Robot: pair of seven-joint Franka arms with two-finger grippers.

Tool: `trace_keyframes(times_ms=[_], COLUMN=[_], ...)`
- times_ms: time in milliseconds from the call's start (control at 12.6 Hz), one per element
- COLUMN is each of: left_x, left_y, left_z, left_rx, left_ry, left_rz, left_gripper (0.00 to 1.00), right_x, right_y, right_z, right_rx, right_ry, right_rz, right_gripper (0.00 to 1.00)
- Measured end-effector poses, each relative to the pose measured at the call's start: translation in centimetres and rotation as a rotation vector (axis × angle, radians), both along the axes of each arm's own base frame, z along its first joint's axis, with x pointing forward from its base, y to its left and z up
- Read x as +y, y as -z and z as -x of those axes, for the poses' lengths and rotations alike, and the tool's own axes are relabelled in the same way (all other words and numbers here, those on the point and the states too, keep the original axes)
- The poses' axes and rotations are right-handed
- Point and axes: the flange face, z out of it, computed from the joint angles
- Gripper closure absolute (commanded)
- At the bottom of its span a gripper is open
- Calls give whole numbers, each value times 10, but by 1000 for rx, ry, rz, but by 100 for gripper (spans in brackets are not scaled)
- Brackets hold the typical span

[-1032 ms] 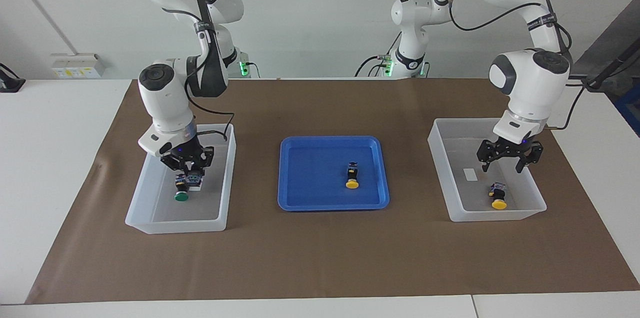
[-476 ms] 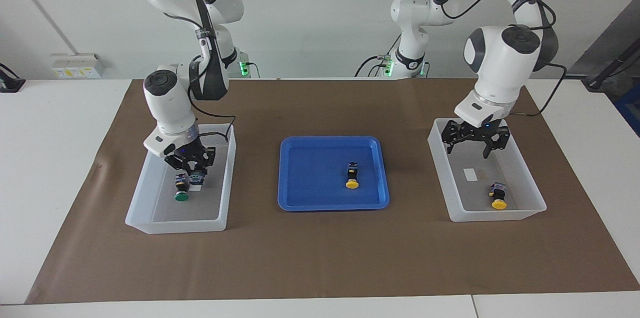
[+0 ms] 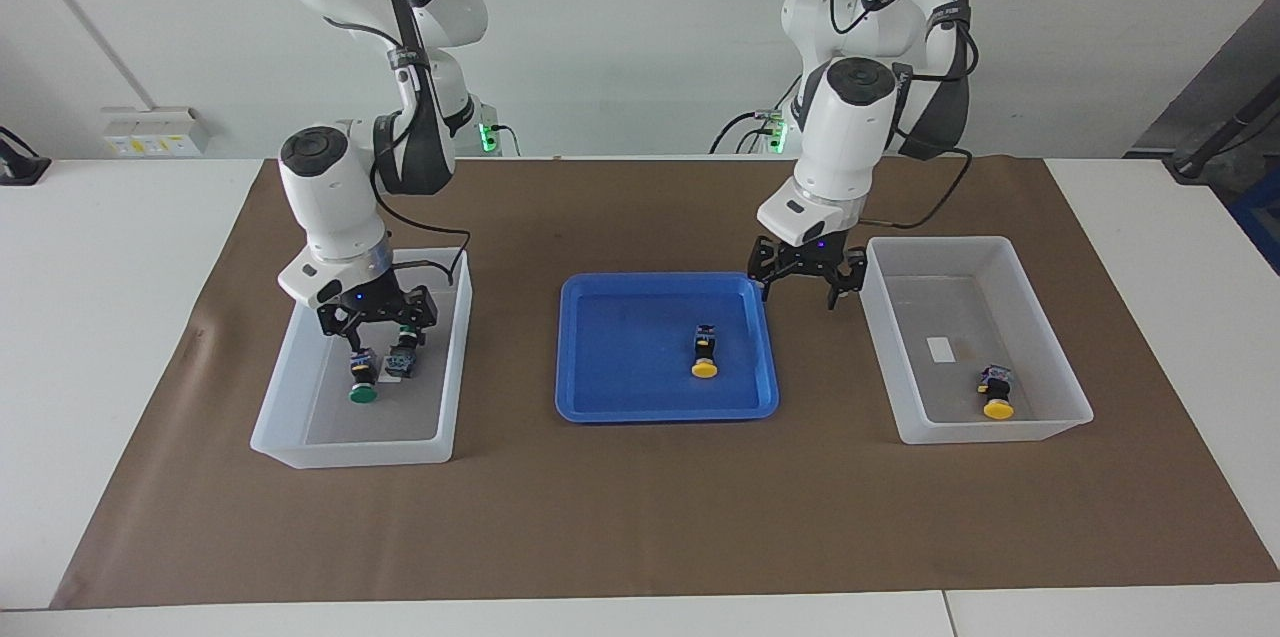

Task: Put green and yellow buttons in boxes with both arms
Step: 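Grasp the last yellow button with the left gripper while the right withdraws, then carry the yellow button to the left box with the left gripper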

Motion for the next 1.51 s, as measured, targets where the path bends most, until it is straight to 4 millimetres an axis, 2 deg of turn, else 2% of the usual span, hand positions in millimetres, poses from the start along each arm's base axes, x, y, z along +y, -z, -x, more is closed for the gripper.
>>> trace_keyframes(times_ms=[238, 397, 794, 873, 952, 1032, 1111, 1270, 1508], left_x=[-41, -55, -82, -84, -88, -90, -91, -91, -89], left_y=[38, 67, 111, 117, 121, 122, 122, 122, 119], left_z=[7, 6, 7, 8, 10, 11, 12, 12, 10], left_rx=[-4, 5, 10, 15, 18, 19, 20, 21, 17], left_ry=[-39, -59, -122, -137, -154, -167, -187, -212, -225], left_rz=[31, 38, 64, 66, 69, 72, 77, 81, 84], left_gripper=[0, 0, 0, 6, 40, 82, 100, 100, 100], right_x=[11, 10, -7, -10, -12, -16, -23, -38, -40], right_y=[-68, -112, -222, -241, -256, -269, -278, -282, -276], right_z=[-6, -5, 16, 21, 26, 33, 41, 52, 53], right_rx=[-7, -4, 61, 69, 76, 82, 94, 128, 148], right_ry=[89, 140, 208, 225, 240, 254, 269, 298, 305], right_rz=[-15, -20, -10, -10, -11, -11, -10, -18, -48], right_gripper=[0, 0, 0, 0, 0, 0, 0, 0, 0])
